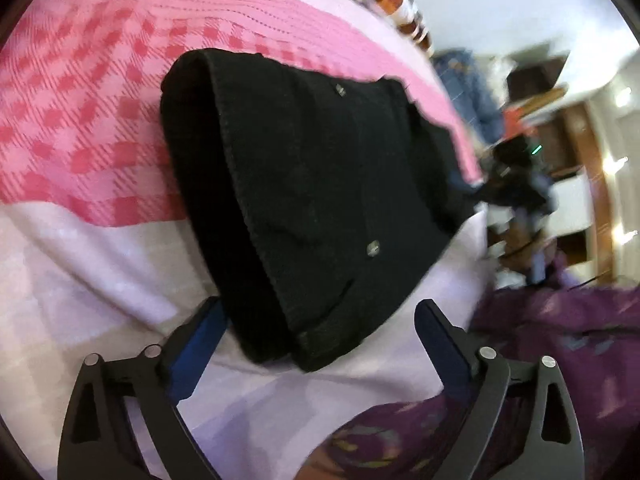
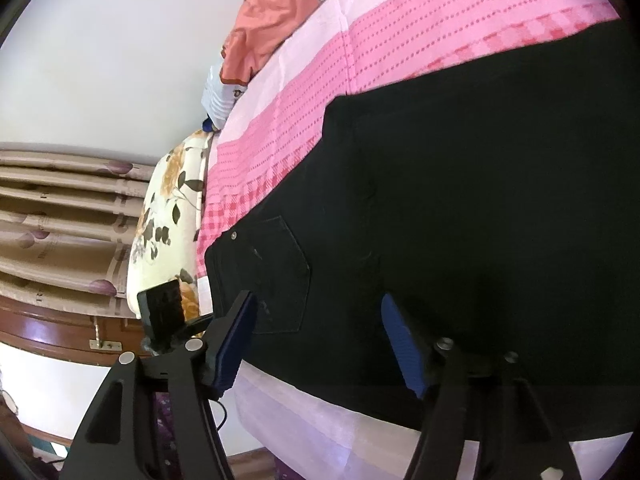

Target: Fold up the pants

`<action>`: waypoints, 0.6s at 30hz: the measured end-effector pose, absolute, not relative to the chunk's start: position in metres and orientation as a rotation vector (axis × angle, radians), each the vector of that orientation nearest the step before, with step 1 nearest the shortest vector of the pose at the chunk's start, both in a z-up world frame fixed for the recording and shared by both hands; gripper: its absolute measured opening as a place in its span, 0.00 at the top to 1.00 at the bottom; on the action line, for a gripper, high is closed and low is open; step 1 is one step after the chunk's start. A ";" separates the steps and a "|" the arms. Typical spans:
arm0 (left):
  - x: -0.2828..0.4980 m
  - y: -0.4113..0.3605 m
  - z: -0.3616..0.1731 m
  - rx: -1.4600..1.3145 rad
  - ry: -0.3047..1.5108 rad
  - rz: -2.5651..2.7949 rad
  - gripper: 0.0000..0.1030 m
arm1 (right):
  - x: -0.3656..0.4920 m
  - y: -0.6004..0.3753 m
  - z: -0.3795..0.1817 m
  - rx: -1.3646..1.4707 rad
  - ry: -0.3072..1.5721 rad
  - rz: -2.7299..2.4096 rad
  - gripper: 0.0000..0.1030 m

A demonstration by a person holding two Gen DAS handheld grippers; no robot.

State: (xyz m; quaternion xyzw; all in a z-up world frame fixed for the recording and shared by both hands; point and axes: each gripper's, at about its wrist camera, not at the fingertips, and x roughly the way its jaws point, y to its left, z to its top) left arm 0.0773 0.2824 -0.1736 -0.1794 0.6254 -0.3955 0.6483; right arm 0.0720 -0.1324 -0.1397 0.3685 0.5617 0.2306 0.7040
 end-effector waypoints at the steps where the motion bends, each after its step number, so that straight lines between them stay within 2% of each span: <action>1: 0.081 0.285 -0.177 -0.472 1.414 -0.916 0.09 | 0.071 -0.130 -0.141 0.819 1.256 0.510 0.39; 4: 0.087 0.297 -0.185 -0.630 1.364 -0.938 0.09 | 0.070 -0.127 -0.142 0.817 1.265 0.504 0.37; 9: 0.082 0.283 -0.179 -0.564 1.303 -0.915 0.11 | 0.069 -0.126 -0.143 0.836 1.267 0.493 0.36; 12: 0.079 0.274 -0.178 -0.520 1.289 -0.864 0.28 | 0.068 -0.123 -0.143 0.835 1.272 0.491 0.36; 14: 0.080 0.279 -0.182 -0.509 1.297 -0.796 0.63 | 0.068 -0.122 -0.143 0.830 1.276 0.491 0.36; 15: 0.079 0.284 -0.187 -0.527 1.298 -0.767 0.67 | 0.067 -0.121 -0.143 0.831 1.275 0.491 0.36; 18: 0.077 0.285 -0.191 -0.585 1.303 -0.728 0.70 | 0.067 -0.121 -0.143 0.839 1.274 0.490 0.35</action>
